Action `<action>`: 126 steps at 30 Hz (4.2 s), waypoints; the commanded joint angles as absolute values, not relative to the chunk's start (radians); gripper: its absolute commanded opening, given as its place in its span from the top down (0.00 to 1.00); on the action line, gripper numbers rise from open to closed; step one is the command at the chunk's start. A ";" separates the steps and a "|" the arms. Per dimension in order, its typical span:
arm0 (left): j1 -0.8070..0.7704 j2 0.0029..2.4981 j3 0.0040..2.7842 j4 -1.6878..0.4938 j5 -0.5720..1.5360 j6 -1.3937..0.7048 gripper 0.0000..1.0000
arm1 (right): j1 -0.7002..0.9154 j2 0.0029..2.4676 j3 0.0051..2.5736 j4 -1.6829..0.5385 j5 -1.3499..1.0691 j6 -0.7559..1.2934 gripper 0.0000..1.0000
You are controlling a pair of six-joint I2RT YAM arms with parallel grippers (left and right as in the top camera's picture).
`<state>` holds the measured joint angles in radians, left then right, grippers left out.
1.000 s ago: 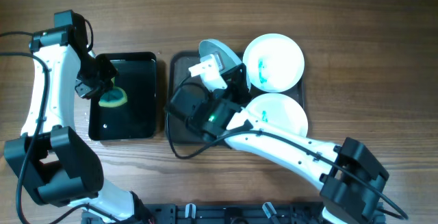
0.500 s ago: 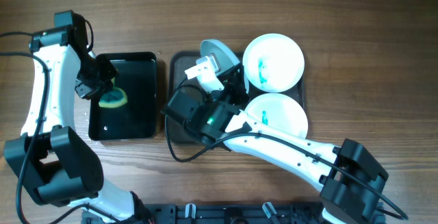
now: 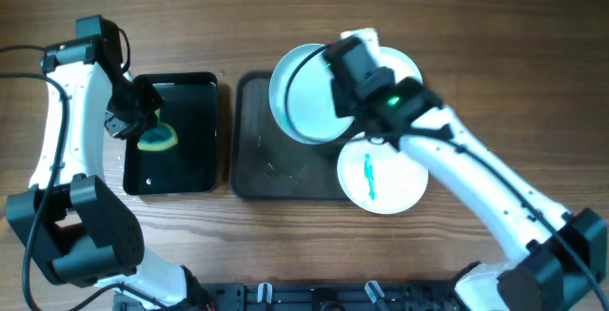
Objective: Clean dirty plates on tray and stack at the side
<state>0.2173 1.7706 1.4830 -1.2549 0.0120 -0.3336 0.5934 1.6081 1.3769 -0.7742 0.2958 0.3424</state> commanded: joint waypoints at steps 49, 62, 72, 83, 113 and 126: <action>0.016 1.425 1.291 -1.164 0.133 -0.239 0.00 | -0.063 1.596 1.382 -0.905 -0.132 0.392 0.96; 0.008 1.425 1.291 -1.164 0.130 -0.239 0.00 | -0.393 1.633 1.027 -0.692 0.059 0.450 0.96; 0.008 1.425 1.291 -1.164 0.130 -0.239 0.00 | -0.405 1.626 1.113 -0.814 -0.130 0.363 0.62; 0.009 1.425 1.290 -1.161 0.091 -0.239 0.00 | -0.178 1.621 1.113 -1.148 -0.273 0.105 0.62; 0.008 1.425 1.290 -1.165 0.088 -0.239 0.00 | -0.058 1.625 0.842 -0.849 -0.262 0.157 0.96; 0.009 1.426 1.290 -1.169 0.068 -0.248 0.00 | 0.214 1.401 1.038 -0.931 -0.174 0.358 0.96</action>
